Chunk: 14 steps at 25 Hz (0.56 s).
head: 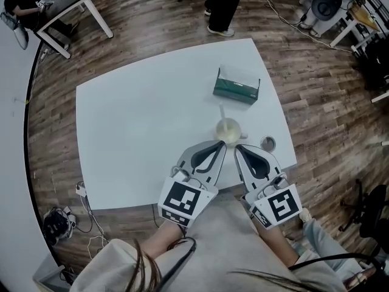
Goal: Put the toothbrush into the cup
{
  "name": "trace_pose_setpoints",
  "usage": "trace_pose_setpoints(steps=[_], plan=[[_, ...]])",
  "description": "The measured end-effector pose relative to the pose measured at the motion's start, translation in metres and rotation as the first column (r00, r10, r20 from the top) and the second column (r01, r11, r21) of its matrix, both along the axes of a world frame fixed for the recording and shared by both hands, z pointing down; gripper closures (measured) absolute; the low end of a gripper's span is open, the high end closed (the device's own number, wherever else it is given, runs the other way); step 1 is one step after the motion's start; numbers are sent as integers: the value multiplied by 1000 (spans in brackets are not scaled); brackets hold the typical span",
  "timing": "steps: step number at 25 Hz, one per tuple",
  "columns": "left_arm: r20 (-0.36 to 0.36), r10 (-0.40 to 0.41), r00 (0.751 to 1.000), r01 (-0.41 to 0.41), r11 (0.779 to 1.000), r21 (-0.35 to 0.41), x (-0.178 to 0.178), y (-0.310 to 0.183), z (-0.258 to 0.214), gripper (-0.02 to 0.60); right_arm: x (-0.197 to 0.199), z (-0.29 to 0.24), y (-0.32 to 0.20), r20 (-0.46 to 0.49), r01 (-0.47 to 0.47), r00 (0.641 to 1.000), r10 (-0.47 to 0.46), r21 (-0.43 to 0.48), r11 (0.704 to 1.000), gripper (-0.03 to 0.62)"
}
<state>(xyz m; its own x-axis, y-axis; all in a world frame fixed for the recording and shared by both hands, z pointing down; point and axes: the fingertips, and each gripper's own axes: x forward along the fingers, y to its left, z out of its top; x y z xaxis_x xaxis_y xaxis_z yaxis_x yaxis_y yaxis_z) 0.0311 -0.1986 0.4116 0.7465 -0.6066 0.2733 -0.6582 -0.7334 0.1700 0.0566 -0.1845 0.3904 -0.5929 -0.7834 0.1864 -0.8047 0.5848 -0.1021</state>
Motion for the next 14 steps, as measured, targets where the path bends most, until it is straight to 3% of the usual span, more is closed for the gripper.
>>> trace_pose_setpoints(steps=[14], plan=[[-10,-2,1000,2,1000,-6,0,-4,3,572,-3,3,-2,-19,19,1000,-19,-9,1000,577]])
